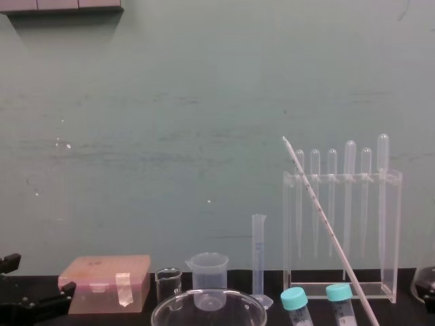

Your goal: Hold the thermometer with one hand and immerse one end into the beaker, then reinsert it into the test tube rack.

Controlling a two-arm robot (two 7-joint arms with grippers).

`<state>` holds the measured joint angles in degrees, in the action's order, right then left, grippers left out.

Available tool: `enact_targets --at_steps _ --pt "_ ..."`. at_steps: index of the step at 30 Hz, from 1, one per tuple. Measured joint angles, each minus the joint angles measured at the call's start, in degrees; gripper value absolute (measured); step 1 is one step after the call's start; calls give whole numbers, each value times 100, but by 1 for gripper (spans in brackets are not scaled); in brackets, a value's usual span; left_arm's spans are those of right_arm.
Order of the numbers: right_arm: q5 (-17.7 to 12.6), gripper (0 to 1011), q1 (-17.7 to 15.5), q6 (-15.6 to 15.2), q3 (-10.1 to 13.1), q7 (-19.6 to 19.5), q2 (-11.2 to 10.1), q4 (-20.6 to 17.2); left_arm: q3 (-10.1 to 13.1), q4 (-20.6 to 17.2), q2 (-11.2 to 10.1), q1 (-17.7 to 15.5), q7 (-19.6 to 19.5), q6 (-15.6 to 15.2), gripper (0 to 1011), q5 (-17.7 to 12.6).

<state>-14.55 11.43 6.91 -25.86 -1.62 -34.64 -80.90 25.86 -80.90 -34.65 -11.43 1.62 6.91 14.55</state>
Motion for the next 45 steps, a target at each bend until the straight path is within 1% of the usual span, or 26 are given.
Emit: enact_targets --at_steps 45 --pt "0 1003 0 0 0 0 0 0 0 0 0 0 0 0 1008 0"
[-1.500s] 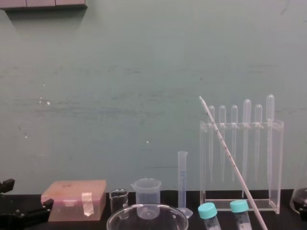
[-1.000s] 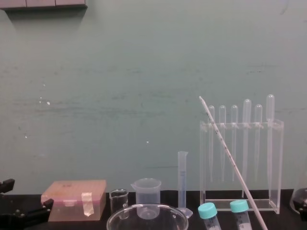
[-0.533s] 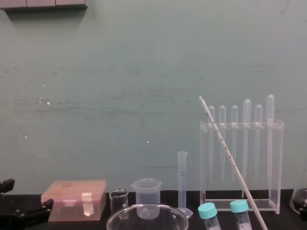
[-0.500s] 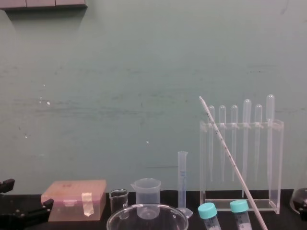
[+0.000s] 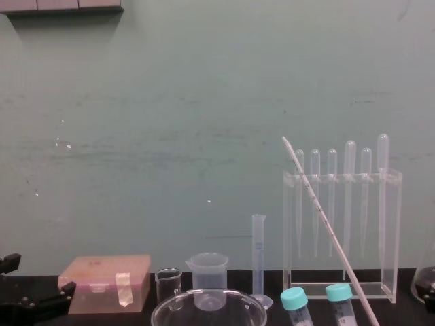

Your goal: Hold the thermometer with one hand and immerse one end into the beaker, then reinsert it into the test tube rack.

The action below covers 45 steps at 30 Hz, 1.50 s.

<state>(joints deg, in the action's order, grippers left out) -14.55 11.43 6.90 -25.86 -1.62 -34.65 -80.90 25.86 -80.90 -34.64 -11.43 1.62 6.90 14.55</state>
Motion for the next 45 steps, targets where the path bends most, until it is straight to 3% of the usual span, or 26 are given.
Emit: enact_targets --at_steps 11,15,18,21,22,25,28,31,36,45 --pt "0 1003 0 0 1 0 0 0 0 0 0 0 0 0 1008 0" --pt "-291 1003 -15 -188 159 266 -15 -124 0 0 0 0 0 0 1008 0" --pt "-861 1003 -36 -551 409 663 -43 -363 0 0 0 0 0 0 1008 0" --pt "-1682 1003 -15 -1192 753 1201 -67 -700 0 0 0 0 0 0 1008 0" --pt "-1682 1003 -15 -1192 753 1201 -67 -700 0 0 0 0 0 0 1008 0" --pt "-2292 1003 121 -1841 958 1694 -102 -988 0 0 0 0 0 0 1008 0" --pt "-2662 1003 300 -2301 1008 2082 -136 -1173 0 0 0 0 0 0 1008 0" --pt "-2901 1003 531 -2585 930 2380 -185 -1289 0 0 0 0 0 0 1008 0" --pt "-3019 1003 849 -2781 679 2733 -221 -1320 0 0 0 0 0 0 1008 0" --pt "-2648 1003 1661 -3006 -157 2999 -22 -719 0 0 0 0 0 0 1008 0"
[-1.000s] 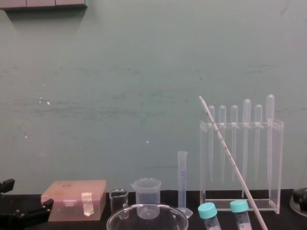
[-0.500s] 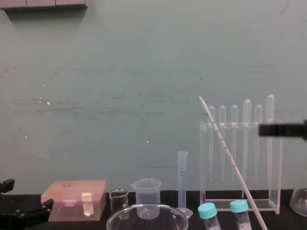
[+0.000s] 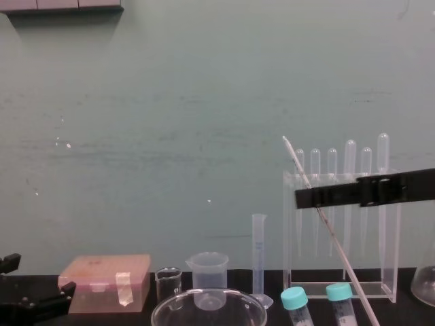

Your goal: Hold the thermometer with one hand and immerse one end into the beaker, then reinsert it into the test tube rack.

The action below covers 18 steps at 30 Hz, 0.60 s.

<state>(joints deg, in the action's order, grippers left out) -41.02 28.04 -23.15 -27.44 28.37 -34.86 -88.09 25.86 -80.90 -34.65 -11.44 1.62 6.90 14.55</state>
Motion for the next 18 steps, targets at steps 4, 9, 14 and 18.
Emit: enact_targets --at_steps 4,9,14,18 --pt "118 1003 270 -17 -252 70 126 248 0 0 0 0 0 0 1008 0" --pt "198 1003 490 3 -474 139 236 414 0 0 0 0 0 0 1008 0" --pt "214 1003 559 30 -535 144 244 435 0 0 0 0 0 0 1008 0" --pt "209 1003 568 39 -539 112 216 418 0 0 0 0 0 0 1008 0"
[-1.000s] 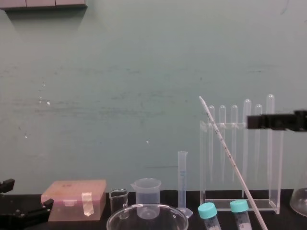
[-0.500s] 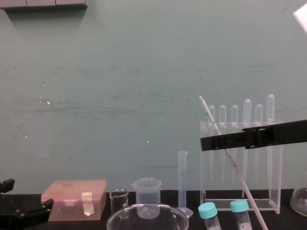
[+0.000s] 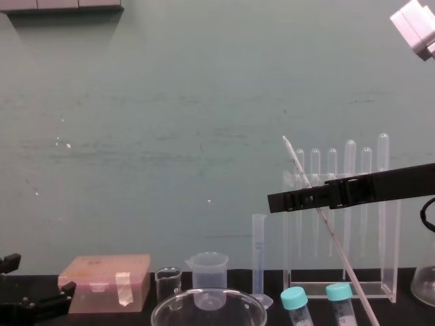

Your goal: Hold the thermometer with one hand and immerse one end into the beaker, then reinsert it into the test tube rack.

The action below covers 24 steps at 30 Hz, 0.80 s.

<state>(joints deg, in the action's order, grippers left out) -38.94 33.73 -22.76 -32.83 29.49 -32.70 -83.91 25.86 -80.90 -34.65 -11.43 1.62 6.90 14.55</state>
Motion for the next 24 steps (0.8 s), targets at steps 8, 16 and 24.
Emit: enact_targets --at_steps 8,16,24 --pt "-15 1003 -37 -1 6 -57 -98 -103 0 0 0 0 0 0 1008 0" --pt "-6 1003 -66 -7 -22 -52 -172 -183 0 0 0 0 0 0 1008 0" --pt "-8 982 -64 -9 -22 -52 -161 -174 0 0 0 0 0 0 1008 0"
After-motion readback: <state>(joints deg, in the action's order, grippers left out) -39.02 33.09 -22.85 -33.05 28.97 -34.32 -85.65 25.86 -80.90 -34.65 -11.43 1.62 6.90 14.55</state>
